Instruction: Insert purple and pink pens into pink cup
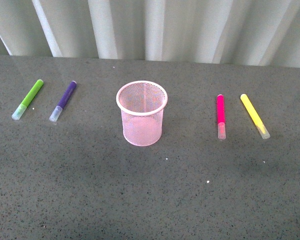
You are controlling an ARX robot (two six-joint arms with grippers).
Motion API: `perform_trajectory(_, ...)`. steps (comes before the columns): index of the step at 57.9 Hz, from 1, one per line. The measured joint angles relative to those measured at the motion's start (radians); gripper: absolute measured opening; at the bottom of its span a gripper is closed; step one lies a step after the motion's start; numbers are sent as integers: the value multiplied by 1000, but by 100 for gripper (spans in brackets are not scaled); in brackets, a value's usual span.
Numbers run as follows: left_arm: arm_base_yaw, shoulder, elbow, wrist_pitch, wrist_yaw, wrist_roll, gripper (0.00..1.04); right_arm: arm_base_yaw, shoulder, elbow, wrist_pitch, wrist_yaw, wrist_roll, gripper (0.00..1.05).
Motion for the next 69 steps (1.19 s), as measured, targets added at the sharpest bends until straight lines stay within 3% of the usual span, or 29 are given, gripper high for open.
perform_trajectory(69, 0, 0, 0, 0, 0, 0, 98, 0, 0, 0, 0, 0, 0, 98)
